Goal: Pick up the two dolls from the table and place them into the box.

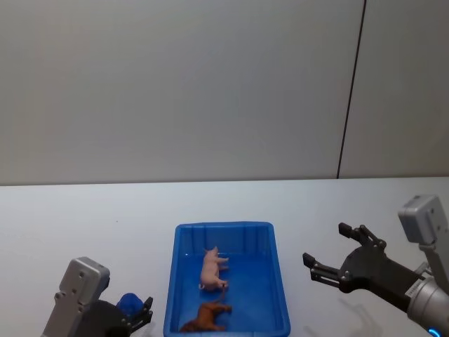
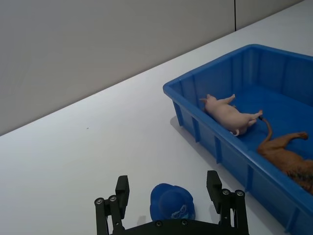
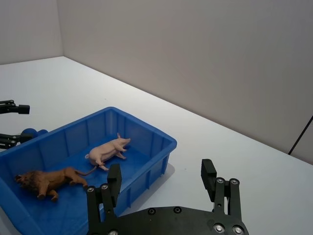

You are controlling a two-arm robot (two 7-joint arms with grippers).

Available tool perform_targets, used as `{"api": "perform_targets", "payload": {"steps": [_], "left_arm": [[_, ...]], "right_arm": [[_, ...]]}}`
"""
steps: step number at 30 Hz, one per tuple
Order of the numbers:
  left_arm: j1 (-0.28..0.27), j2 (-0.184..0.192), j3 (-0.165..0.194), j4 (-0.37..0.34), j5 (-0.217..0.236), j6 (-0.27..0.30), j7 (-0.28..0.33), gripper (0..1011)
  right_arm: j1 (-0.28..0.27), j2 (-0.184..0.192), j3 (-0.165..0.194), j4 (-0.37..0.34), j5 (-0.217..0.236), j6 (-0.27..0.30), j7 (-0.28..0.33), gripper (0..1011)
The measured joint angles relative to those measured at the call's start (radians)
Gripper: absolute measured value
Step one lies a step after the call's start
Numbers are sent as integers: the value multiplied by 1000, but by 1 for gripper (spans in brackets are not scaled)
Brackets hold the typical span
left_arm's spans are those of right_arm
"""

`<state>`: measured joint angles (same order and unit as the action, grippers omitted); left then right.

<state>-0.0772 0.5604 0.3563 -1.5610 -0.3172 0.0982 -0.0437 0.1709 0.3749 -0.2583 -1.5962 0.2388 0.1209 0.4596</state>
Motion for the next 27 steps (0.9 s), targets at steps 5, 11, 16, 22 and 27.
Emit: {"api": "perform_targets", "payload": {"steps": [5, 11, 16, 22, 27], "left_arm": [[-9, -6, -2, 28, 2, 2, -27, 1001], [-20, -13, -3, 61, 4, 9, -65, 1001], [-31, -20, -3, 88, 8, 13, -95, 972], [-45, -27, -5, 112, 13, 20, -122, 818], [-58, -32, -7, 130, 19, 26, -142, 648]], "right_arm": [[0, 0, 0, 0, 0, 0, 0, 1001], [0, 0, 0, 0, 0, 0, 0, 1001], [0, 0, 0, 0, 0, 0, 0, 1001], [0, 0, 0, 0, 0, 0, 0, 1001], [0, 0, 0, 0, 0, 0, 0, 1001]]}}
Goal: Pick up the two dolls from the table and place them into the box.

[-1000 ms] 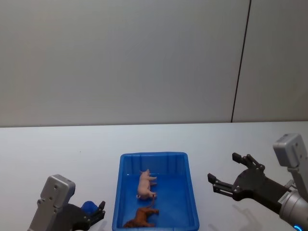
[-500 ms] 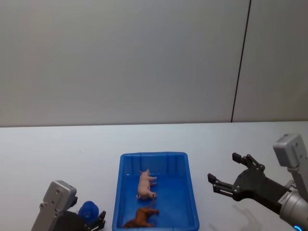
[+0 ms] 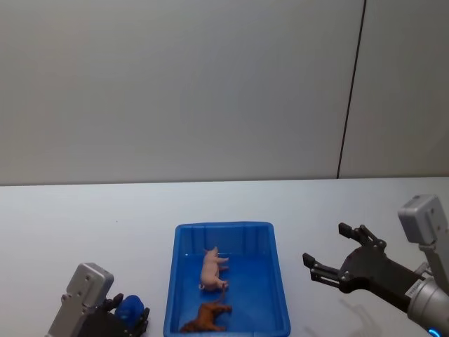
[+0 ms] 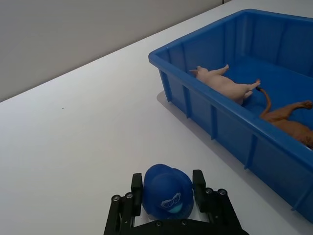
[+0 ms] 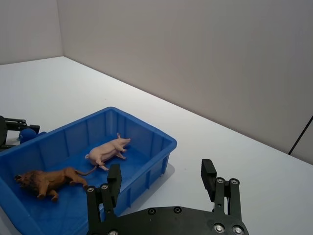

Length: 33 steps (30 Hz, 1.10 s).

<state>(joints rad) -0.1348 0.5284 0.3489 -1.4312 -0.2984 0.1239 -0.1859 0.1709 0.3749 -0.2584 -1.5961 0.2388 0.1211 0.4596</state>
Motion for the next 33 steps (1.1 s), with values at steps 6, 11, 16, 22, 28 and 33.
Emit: {"api": "perform_targets", "payload": {"steps": [6, 11, 16, 22, 28, 33], "left_arm": [[-9, -2, -4, 4, 8, 2, -12, 517], [-20, -1, -11, -8, 23, -4, -18, 446], [-36, -3, -17, -26, 41, -15, -27, 413], [-73, -20, -19, -49, 78, -36, -48, 371], [-131, -63, -6, -53, 122, -63, -93, 330], [-174, -103, 12, -34, 150, -82, -129, 411]], "right_arm": [[0, 0, 0, 0, 0, 0, 0, 1001], [0, 0, 0, 0, 0, 0, 0, 1001], [0, 0, 0, 0, 0, 0, 0, 1001], [0, 0, 0, 0, 0, 0, 0, 1001], [0, 0, 0, 0, 0, 0, 0, 1001], [0, 0, 0, 0, 0, 0, 0, 1001]]}}
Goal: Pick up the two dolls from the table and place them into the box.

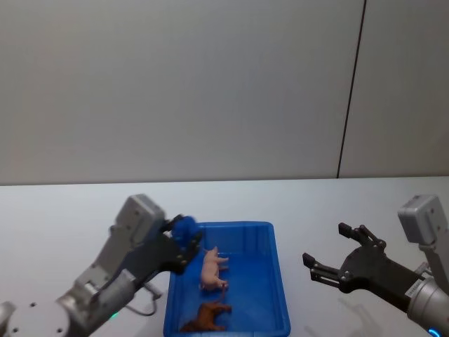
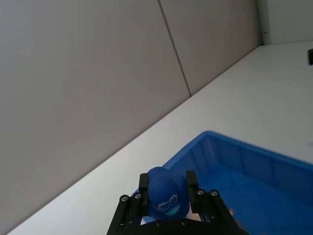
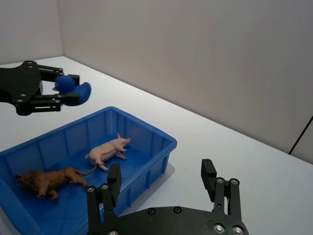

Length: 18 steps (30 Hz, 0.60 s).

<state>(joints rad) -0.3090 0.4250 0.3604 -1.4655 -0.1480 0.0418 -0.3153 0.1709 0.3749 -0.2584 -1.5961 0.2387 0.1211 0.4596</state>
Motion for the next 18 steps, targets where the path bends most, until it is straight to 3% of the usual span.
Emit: {"api": "perform_targets", "payload": {"steps": [6, 18], "left_arm": [[-60, -64, 31, 46, 31, -28, -46, 600], [-103, -113, 55, 81, 50, -61, -73, 970]], "right_arm": [[0, 0, 0, 0, 0, 0, 0, 1001], [0, 0, 0, 0, 0, 0, 0, 1001]]}}
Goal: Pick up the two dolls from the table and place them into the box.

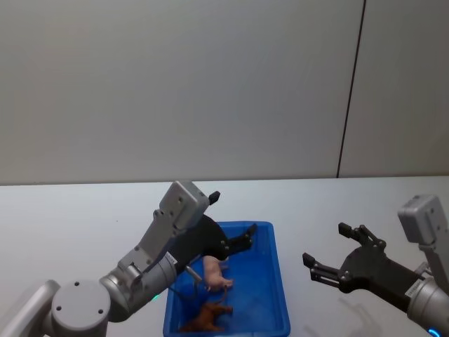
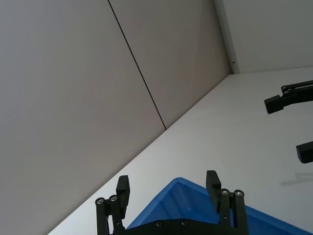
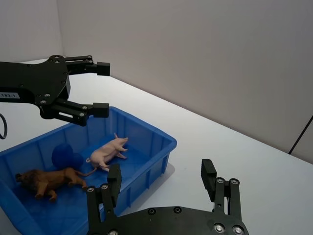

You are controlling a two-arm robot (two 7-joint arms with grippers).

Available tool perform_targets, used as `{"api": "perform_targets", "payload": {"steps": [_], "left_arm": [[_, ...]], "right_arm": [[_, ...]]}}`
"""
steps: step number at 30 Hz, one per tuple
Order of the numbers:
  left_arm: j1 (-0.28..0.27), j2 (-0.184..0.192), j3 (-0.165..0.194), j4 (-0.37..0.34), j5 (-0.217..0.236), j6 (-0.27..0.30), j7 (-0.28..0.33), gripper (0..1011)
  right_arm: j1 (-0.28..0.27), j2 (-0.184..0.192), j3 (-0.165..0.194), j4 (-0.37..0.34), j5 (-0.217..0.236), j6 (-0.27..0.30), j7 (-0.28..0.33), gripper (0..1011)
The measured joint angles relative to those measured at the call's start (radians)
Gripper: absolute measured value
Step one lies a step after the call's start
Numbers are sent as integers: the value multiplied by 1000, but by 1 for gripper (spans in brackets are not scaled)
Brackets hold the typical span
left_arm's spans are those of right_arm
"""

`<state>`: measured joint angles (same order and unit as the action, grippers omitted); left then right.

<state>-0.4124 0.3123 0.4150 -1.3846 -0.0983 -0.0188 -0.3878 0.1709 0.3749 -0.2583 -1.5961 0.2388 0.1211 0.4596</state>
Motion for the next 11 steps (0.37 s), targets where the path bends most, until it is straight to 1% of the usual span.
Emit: {"api": "perform_targets", "payload": {"steps": [3, 11], "left_arm": [[-2, -3, 1, -1, 1, -9, 0, 1001], [-5, -7, 2, -8, 2, -23, 4, 1001]], "right_arm": [[0, 0, 0, 0, 0, 0, 0, 1001], [0, 0, 0, 0, 0, 0, 0, 1001]]}}
